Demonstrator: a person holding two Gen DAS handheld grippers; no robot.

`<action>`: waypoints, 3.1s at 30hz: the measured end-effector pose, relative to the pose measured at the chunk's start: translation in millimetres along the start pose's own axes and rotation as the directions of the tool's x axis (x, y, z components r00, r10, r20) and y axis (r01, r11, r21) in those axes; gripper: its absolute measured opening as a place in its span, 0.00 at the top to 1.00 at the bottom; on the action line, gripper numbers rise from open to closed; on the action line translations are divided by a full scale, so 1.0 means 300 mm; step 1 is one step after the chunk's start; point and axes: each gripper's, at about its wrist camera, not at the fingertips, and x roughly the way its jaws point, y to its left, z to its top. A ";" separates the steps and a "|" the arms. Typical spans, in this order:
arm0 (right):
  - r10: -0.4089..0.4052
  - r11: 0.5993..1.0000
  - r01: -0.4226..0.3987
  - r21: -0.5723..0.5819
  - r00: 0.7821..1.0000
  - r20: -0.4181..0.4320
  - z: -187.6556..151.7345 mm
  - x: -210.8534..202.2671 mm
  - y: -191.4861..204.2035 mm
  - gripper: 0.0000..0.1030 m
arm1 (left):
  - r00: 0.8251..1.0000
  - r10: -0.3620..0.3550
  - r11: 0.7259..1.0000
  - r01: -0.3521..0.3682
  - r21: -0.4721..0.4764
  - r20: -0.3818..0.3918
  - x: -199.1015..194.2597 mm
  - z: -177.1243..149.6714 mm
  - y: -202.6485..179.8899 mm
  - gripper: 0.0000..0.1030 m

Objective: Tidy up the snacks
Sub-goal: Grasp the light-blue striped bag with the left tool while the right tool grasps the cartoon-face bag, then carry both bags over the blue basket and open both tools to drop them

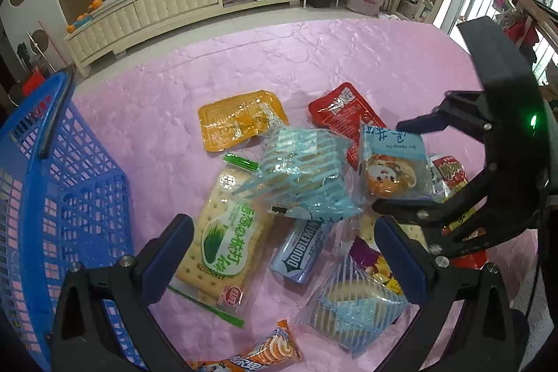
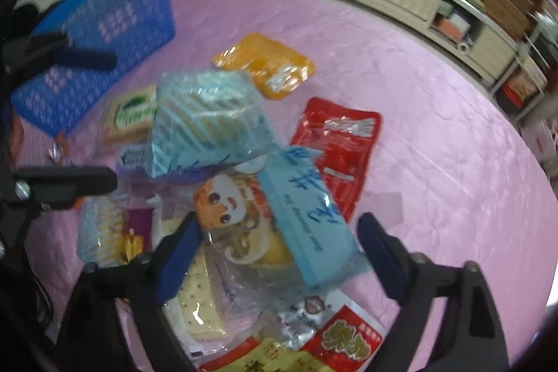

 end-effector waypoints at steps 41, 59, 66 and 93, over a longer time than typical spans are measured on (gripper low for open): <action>-0.102 0.862 0.025 0.507 0.987 0.124 -0.140 -0.197 -0.087 0.29 | 0.957 -0.023 0.999 0.034 0.036 -0.290 0.263 0.218 -0.024 0.40; -0.163 0.877 0.069 0.475 0.973 0.162 -0.085 -0.525 0.086 0.29 | 0.997 -0.063 0.998 0.063 0.010 -0.053 -0.221 0.048 -0.096 0.47; -0.189 0.899 0.089 0.429 0.962 0.196 -0.023 -0.666 0.235 0.29 | 0.998 -0.035 0.999 0.036 -0.016 0.048 -0.469 -0.022 -0.002 0.47; -0.121 0.967 0.057 0.248 0.961 0.250 0.440 -0.629 0.640 0.29 | 0.990 0.061 0.990 -0.045 -0.130 0.125 -0.791 -0.179 0.624 0.47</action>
